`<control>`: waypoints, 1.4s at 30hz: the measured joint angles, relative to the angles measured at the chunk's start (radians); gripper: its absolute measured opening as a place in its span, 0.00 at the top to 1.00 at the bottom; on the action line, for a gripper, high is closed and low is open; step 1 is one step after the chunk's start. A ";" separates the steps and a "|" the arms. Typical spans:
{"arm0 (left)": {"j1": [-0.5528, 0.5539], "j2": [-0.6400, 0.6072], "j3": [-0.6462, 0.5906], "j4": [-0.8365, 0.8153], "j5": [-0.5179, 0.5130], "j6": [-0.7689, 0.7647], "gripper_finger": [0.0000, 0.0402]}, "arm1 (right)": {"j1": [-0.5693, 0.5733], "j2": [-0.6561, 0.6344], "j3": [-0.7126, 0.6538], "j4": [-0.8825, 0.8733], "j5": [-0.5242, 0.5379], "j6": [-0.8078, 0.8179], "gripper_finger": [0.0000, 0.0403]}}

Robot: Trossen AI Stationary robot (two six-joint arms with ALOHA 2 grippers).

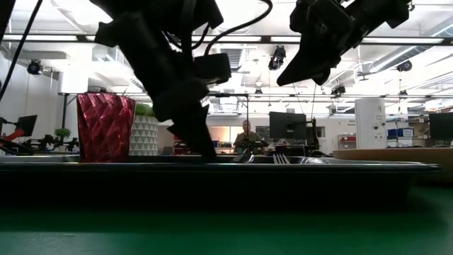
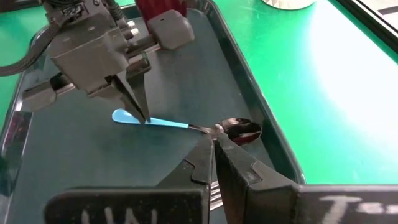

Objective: Pick and place plate/cup/fork/spoon on tray
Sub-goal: Put the light blue spoon on the black tray to the left of the pink fork

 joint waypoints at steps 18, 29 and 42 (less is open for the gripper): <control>0.005 -0.349 -0.077 0.173 -0.036 0.668 1.00 | 0.072 0.063 0.016 0.151 0.048 0.295 0.98; 0.018 -0.676 -0.341 0.404 -0.037 0.829 1.00 | 0.139 0.328 0.226 0.145 0.112 0.472 0.98; 0.018 -1.039 -0.514 0.406 -0.060 0.916 1.00 | 0.112 0.671 0.748 -0.538 0.112 0.967 0.98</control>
